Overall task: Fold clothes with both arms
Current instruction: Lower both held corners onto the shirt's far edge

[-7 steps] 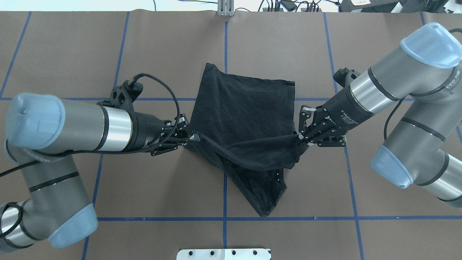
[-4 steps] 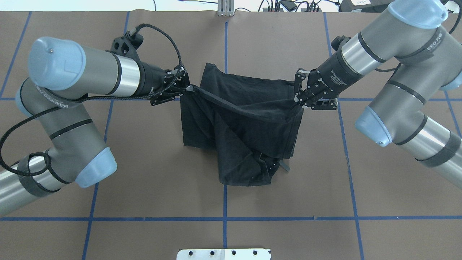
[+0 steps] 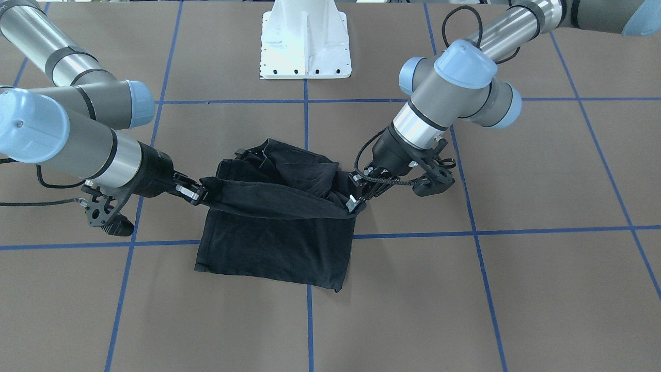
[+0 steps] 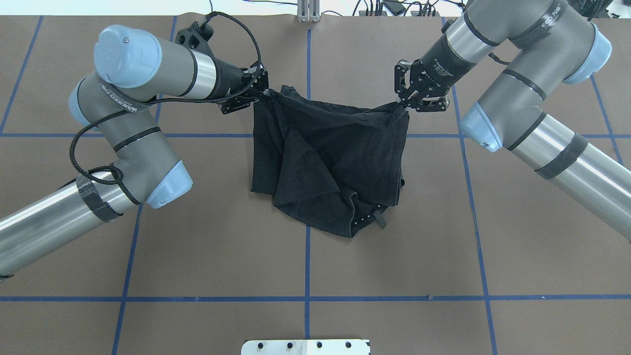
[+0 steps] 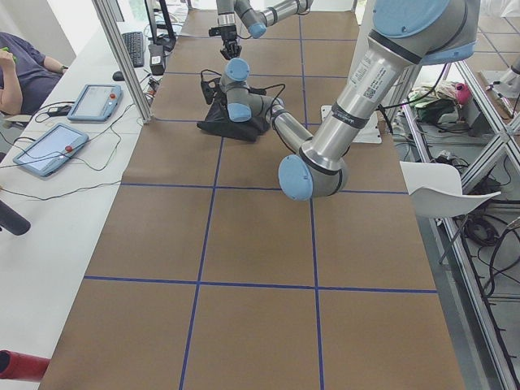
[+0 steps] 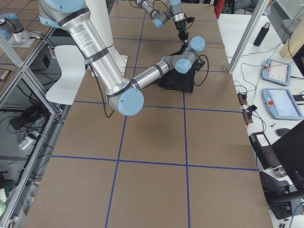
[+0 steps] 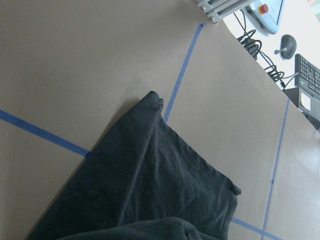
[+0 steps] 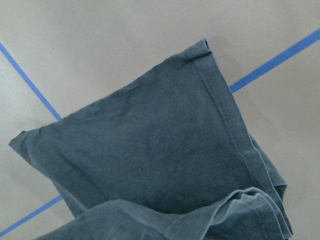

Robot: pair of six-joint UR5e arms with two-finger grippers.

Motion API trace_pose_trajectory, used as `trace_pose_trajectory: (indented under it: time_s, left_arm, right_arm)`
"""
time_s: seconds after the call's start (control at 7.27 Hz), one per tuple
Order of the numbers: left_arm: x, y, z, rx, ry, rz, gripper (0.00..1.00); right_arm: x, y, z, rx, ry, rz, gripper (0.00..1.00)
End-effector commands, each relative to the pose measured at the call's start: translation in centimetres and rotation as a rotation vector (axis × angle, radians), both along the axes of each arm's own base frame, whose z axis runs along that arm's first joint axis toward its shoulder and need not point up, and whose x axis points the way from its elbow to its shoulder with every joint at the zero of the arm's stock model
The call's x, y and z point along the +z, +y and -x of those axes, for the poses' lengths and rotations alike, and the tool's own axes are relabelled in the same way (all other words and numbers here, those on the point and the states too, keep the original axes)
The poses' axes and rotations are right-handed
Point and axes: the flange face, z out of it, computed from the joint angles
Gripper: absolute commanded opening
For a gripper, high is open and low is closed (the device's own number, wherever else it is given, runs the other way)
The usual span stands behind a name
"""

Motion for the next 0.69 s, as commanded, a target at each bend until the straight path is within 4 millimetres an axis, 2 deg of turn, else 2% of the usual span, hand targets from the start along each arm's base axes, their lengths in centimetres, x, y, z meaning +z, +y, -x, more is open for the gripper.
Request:
trace_pose_trajectory:
  time_s: [0.0, 0.14, 0.28, 0.55]
  left_arm:
    - [0.3, -2.2, -1.7, -0.010, -0.007, 0.008, 0.00]
    - [-0.3, -3.6, -2.6, -0.018, -0.014, 0.016, 0.00]
    - [0.4, -4.6, -3.4, -0.022, -0.008, 0.012, 0.00]
    - [2.9, -6.9, -2.7, -0.049, -0.021, 0.025, 0.00]
  right_arm:
    - [0.7, -3.5, 1.5, 0.020, 0.040, 0.028, 0.00]
    - [1.4, -4.4, 2.2, 0.023, 0.058, 0.047, 0.00]
    - [1.9, -5.2, 2.6, 0.039, 0.079, 0.050, 0.00]
    - [4.0, -6.6, 3.4, 0.053, 0.121, 0.084, 0.00]
